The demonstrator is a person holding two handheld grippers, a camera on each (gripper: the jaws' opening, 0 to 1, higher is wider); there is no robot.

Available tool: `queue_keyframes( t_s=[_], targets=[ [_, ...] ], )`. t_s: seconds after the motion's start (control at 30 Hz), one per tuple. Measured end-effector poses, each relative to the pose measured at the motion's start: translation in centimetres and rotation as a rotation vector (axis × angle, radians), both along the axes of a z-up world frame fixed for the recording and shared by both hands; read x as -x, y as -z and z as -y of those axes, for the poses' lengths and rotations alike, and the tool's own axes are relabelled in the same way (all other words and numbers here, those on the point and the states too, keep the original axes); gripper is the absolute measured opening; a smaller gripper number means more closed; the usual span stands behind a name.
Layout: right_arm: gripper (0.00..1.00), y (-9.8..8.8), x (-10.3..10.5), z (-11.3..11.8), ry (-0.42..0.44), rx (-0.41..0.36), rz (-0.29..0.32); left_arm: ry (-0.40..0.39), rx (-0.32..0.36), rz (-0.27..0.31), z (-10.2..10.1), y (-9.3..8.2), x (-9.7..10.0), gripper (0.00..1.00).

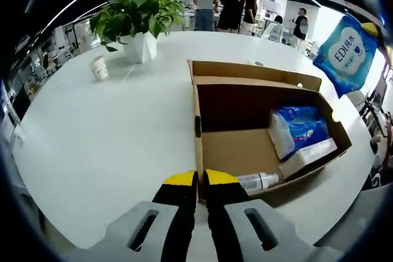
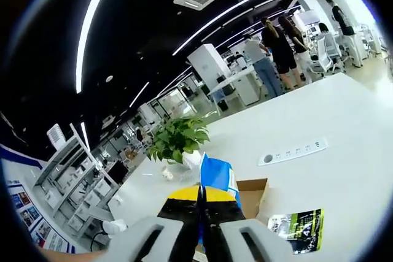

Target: Operate the shoe box by opening the lid, removing the specified soft item, and placing it in the target area until the item is outside and the box remains undamaged.

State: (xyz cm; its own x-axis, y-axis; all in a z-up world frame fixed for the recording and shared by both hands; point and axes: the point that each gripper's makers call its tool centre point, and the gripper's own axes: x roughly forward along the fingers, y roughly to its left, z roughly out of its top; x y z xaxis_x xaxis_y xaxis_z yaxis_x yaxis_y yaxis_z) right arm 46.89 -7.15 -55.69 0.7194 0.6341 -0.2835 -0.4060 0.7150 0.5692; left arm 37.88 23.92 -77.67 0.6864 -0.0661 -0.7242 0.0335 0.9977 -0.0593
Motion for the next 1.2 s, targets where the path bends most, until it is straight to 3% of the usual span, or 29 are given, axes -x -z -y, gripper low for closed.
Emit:
queue_keyframes(
  t_s=[0.7,1.2],
  targets=[
    [0.0,1.0,-0.7,5.1,0.09,0.002,-0.016,-0.003,0.003,-0.002,0.0,0.0,-0.1,0.02],
    [0.0,4.8,-1.0,6.5,0.161,0.02,-0.072,-0.007,0.005,-0.001,0.0,0.0,-0.1,0.02]
  ],
)
